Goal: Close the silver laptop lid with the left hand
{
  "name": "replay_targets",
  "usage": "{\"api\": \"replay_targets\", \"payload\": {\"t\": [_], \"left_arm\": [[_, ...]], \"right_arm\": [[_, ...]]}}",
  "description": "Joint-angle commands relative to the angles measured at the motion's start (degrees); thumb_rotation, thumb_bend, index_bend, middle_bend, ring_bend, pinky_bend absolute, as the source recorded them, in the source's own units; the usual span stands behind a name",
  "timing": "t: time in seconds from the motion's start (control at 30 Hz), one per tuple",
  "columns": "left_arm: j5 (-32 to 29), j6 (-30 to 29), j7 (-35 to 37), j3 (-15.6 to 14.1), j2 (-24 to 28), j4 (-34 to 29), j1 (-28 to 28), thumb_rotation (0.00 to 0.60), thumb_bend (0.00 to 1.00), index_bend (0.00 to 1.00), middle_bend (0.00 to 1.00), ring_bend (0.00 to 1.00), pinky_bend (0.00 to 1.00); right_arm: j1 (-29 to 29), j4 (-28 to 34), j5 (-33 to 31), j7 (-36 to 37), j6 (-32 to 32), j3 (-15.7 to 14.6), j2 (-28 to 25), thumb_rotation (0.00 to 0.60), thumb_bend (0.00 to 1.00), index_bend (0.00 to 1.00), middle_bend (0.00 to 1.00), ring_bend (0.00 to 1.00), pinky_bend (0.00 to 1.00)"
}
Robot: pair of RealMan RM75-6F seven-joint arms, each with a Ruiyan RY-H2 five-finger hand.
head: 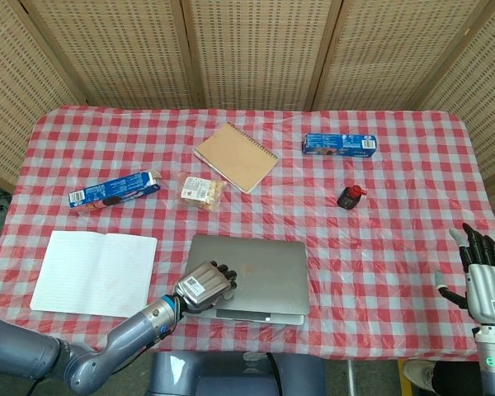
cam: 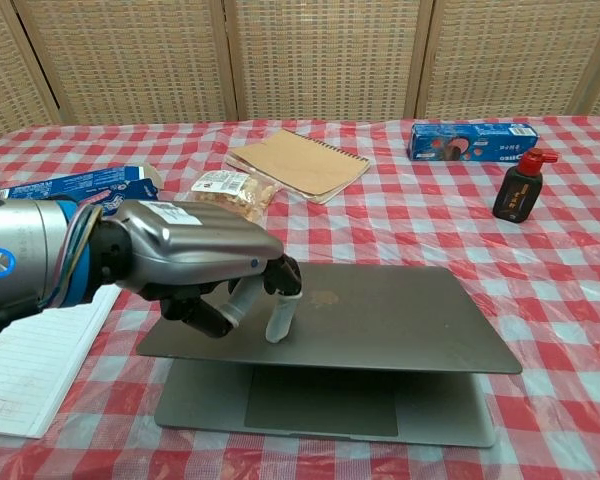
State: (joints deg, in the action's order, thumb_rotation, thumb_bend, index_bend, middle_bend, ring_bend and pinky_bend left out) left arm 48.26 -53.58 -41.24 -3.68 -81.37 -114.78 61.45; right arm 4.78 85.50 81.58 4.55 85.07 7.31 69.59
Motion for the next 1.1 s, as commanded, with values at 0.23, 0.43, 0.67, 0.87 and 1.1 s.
{"api": "replay_targets", "payload": {"t": [0.23,0.43,0.67,0.87,1.1], "left_arm": [[-2.32,-0.01,-1.95,-1.64,-2.95,2.46,0.05,0.600,1.00,0.48,0.28,0.26,0.37],[-3.05,0.10,-2.14,-2.41,-4.27,3.82,-0.22,0.600,1.00,0.48,0.28,0.26,0.37],[-2.65,-0.25,-1.98,-2.68,-4.45,4.25,-0.60,0.600,1.00,0.47,0.27,0.26,0.36],[0.00,-2.48,-0.34,-2.45,-3.98,3.93,-2.38,0.600,1.00,0.38,0.16,0.19,0.30],[9.39,-14.01,2.98,-2.73,-3.08,3.19,-9.29,0.600,0.53,0.03,0.00,0.00,0.15]], "right_arm": [[0.02,-0.10,-0.25,0.21,-0.19,0.11,-0.01,0.600,0.62,0.02,0.00,0.00,0.00],[0.00,-0.20,-0.13,0.30,-0.01,0.14,0.03,0.600,0.62,0.02,0.00,0.00,0.00],[-0.04,-0.08,-0.01,0.21,0.10,0.10,-0.01,0.600,0.62,0.02,0.00,0.00,0.00],[-0.06,0.00,0.18,0.21,0.25,0.08,0.00,0.600,0.62,0.02,0.00,0.00,0.00],[-0.14,-0.18,0.70,0.38,0.84,0.07,0.05,0.600,0.62,0.02,0.00,0.00,0.00]]}}
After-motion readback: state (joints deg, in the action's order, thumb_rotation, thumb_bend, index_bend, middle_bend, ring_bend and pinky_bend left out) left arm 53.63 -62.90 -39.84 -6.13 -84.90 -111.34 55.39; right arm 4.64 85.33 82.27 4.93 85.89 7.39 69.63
